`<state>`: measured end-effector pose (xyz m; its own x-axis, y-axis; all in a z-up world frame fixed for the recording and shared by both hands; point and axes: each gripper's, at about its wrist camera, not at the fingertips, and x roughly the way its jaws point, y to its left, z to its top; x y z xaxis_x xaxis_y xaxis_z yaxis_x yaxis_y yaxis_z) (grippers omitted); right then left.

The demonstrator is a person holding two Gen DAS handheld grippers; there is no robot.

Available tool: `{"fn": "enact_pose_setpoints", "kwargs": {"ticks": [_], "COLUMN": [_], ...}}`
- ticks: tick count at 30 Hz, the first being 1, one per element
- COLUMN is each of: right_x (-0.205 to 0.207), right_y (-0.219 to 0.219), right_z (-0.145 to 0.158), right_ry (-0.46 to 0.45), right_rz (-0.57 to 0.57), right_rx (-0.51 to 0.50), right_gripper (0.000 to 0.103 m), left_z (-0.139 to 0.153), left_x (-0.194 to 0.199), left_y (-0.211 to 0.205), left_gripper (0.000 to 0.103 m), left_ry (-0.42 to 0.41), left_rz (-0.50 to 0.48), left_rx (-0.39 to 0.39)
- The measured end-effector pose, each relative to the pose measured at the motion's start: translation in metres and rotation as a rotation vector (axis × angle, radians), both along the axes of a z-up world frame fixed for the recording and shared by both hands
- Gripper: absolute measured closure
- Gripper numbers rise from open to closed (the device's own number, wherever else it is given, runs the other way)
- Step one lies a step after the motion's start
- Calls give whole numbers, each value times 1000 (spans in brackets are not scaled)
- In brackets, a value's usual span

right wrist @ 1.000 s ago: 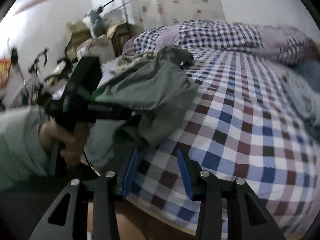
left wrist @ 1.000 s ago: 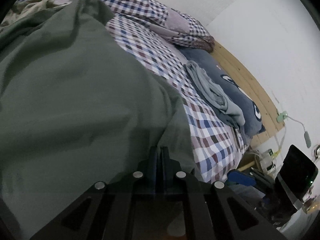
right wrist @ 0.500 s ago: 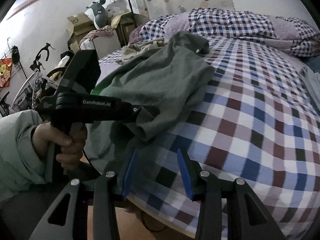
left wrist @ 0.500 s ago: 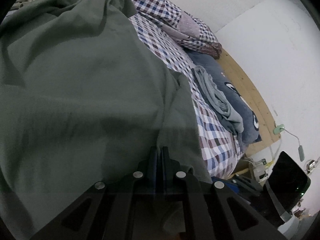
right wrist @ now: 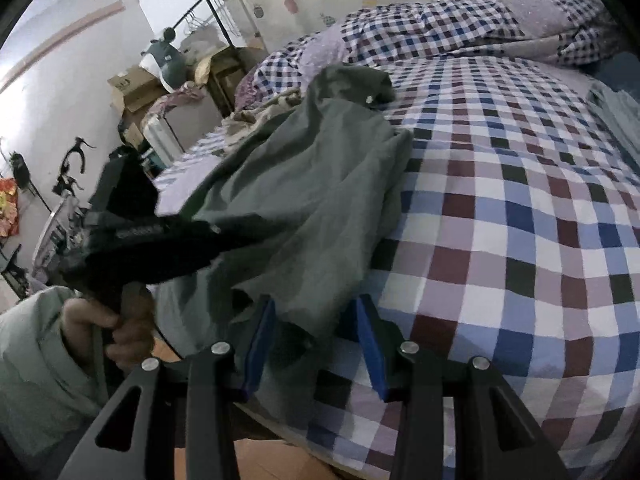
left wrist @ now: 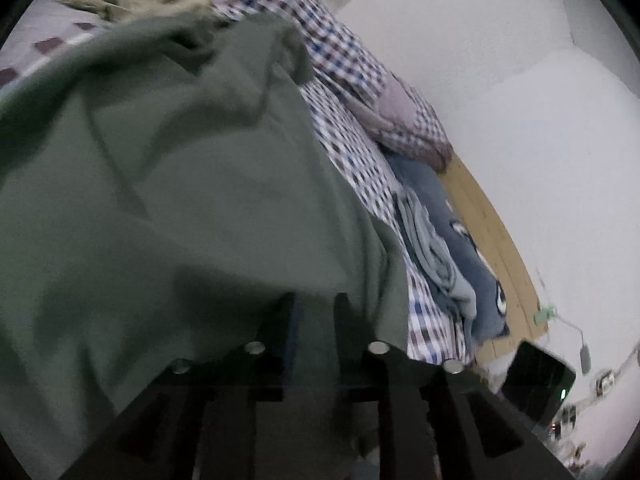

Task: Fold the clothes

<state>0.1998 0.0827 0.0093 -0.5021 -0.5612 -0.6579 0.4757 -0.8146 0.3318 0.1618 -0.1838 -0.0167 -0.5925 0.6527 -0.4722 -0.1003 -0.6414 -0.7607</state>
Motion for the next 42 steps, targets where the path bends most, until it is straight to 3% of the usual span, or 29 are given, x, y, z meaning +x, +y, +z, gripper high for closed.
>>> {"fn": "enact_pose_setpoints", "kwargs": {"ticks": [4,7,13,17,19,20,25,32,42], "right_x": [3,2,-6,-14,-13,-13,-2,17,51], "right_y": [-7,-1,19,29,27,25,37,120,185], "right_z": [-2,-8,-15,-20,-18,-17,4,43,58], "right_ry": [23,-12,-112,-175,-181,-178,-110,-29,-16], "right_rz": [5,-18,-54,-83,-66,-58,-81,-306,-463], "right_rx": [83,104,-23,-107,-122,-124,-113,-138,-47], "right_gripper": [60,60,62,88,95,99,101,102,103], "left_z": [-2,-3,-2,-1,0,0,4,10,21], "left_x": [-1,-4,-7,-5,-4,-4,-7,-10,-15], "left_y": [-8,-8,-2,-2,-3,-3,0,0,7], "left_gripper": [75,75,74,74,74,74,74,74,74], "left_ry": [-13,-16,-13,-10,-11,-12,-11,-1,37], "left_rz": [47,43,37,33,34,35,42,60,86], "left_rx": [-9,-32,-68,-79,-79,-81,-91,-75,-15]}}
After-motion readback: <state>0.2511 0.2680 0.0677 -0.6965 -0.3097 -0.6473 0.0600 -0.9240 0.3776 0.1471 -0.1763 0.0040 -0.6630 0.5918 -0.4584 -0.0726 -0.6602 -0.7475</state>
